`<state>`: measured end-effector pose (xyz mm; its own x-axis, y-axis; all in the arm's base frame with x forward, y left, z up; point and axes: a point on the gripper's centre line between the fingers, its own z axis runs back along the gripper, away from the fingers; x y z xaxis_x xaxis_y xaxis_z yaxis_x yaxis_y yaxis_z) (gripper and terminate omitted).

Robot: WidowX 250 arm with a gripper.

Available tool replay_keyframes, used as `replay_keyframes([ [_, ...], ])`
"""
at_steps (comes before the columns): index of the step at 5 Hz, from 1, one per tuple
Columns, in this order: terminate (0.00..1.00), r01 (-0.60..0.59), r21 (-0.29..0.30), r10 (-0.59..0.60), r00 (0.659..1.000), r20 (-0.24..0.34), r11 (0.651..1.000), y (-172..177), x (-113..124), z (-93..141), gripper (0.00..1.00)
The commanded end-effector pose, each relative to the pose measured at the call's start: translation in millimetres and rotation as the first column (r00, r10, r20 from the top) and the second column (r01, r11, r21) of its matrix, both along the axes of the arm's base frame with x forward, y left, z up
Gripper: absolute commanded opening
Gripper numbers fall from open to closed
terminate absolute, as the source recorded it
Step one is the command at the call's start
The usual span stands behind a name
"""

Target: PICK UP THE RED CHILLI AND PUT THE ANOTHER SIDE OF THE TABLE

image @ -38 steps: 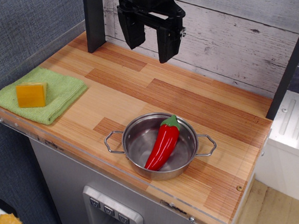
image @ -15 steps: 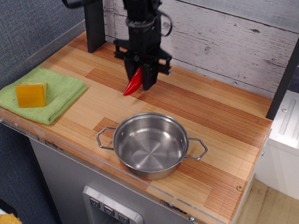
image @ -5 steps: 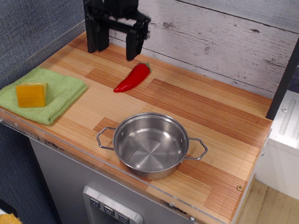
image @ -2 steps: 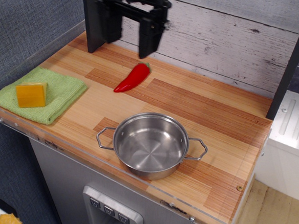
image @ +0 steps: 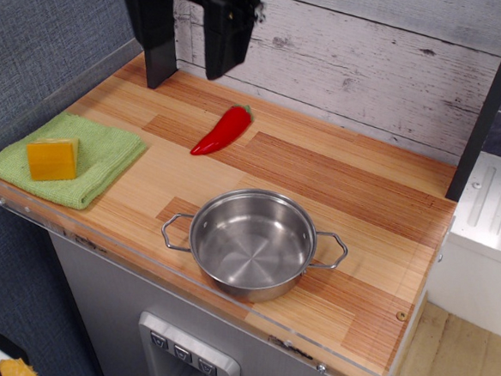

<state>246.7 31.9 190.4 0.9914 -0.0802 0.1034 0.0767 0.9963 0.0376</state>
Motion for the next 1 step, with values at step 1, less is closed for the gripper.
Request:
replay_keyframes([
  [1,1.0,0.001,0.006,-0.001,1.0,0.024,1.0,3.1,-3.8,3.2,1.0],
])
